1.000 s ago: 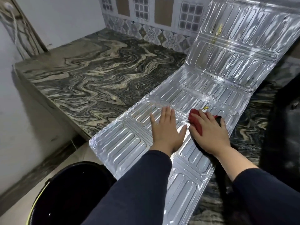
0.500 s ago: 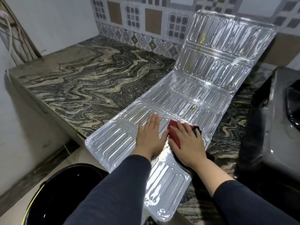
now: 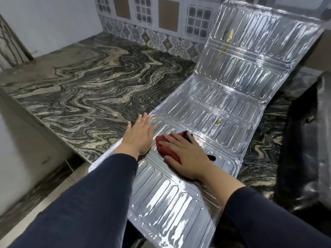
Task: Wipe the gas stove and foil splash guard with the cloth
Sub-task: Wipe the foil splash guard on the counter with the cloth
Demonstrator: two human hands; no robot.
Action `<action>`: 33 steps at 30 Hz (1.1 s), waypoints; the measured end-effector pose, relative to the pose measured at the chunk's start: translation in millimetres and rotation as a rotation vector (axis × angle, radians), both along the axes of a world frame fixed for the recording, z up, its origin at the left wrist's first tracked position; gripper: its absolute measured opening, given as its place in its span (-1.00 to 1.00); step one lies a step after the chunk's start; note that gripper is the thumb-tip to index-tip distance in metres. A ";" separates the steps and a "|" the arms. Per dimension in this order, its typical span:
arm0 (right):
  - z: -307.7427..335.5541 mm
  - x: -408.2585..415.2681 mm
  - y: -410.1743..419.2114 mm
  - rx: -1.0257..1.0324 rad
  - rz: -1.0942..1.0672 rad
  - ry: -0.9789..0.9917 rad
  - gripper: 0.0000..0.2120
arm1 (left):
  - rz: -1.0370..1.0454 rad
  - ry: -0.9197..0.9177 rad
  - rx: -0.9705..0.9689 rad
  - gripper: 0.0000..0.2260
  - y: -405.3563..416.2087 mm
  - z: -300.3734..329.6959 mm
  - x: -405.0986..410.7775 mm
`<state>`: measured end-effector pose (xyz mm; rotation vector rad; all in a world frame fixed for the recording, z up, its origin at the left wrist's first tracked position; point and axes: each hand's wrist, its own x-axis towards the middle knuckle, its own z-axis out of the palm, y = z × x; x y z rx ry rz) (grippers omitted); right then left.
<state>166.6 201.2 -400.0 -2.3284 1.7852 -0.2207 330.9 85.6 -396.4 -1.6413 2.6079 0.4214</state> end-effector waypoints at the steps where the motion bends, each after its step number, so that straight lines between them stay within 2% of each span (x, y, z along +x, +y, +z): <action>1: -0.6 -6.6 -12.1 0.003 -0.019 0.010 -0.48 | -0.007 0.003 -0.001 -0.50 0.0 -1.0 1.2; 6: -3.8 -48.0 -82.0 0.022 -0.261 0.053 -0.48 | -0.020 0.009 0.018 -0.48 -3.7 -3.2 3.9; 10: -2.8 -51.3 -126.1 0.077 -0.418 0.053 -0.45 | -0.004 0.036 0.043 -0.48 -4.2 -1.9 1.7; 12: -1.7 -35.8 -132.6 0.081 -0.408 0.040 -0.46 | 0.004 0.060 0.063 -0.49 -5.3 -0.4 0.7; 16: -6.6 6.9 -112.5 -0.010 -0.238 0.014 -0.51 | 0.039 0.074 0.051 -0.49 -3.4 -2.8 -1.4; 20: -2.5 -14.0 -111.1 -0.028 -0.114 0.016 -0.51 | 0.054 0.067 0.065 -0.46 -0.2 1.7 -3.0; 25: -1.1 -65.5 -142.0 0.014 -0.295 0.031 -0.51 | 0.045 0.016 0.002 -0.36 2.4 0.2 -3.9; 29: -0.7 -70.4 -171.5 0.041 -0.425 0.060 -0.48 | 0.050 -0.019 0.008 -0.30 2.1 -0.5 -4.8; 33: -0.8 -65.5 -169.0 0.074 -0.430 0.037 -0.48 | 0.093 0.001 0.049 -0.28 -0.1 6.9 -12.6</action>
